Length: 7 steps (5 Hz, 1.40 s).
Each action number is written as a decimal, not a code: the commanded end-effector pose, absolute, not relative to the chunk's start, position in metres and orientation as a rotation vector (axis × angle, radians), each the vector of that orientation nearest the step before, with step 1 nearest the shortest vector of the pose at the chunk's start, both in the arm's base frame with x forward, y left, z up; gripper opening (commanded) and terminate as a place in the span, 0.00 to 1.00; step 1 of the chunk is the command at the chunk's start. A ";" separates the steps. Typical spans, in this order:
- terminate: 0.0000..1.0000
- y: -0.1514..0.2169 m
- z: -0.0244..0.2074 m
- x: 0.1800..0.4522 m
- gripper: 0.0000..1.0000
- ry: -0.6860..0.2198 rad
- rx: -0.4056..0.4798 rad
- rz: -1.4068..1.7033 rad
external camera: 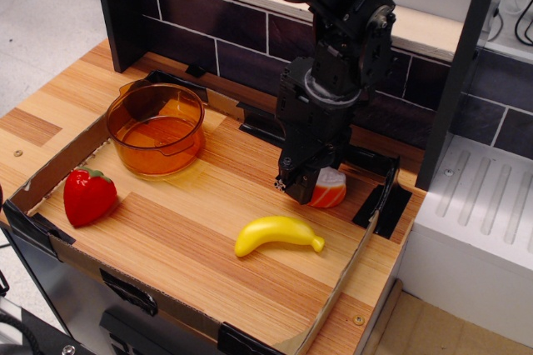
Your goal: Put sushi in pot
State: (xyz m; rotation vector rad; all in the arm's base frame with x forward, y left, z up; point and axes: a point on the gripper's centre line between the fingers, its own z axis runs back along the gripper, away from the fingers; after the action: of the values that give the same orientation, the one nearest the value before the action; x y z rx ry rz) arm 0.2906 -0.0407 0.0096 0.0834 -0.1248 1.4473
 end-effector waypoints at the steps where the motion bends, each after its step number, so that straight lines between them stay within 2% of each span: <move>1: 0.00 -0.019 0.094 0.289 0.00 -0.152 -0.031 1.431; 2: 0.00 0.002 0.127 0.281 0.00 -0.148 -0.066 1.437; 3: 0.00 0.046 0.135 0.266 0.00 -0.164 0.020 1.446; 4: 0.00 0.086 0.129 0.255 0.00 -0.150 0.086 1.449; 5: 0.00 0.114 0.112 0.256 0.00 -0.101 0.126 1.407; 7: 0.00 0.131 0.076 0.275 0.00 -0.147 0.119 1.447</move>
State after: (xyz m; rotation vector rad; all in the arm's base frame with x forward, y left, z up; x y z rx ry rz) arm 0.2706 0.1150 0.0600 0.1369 -0.0998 1.4387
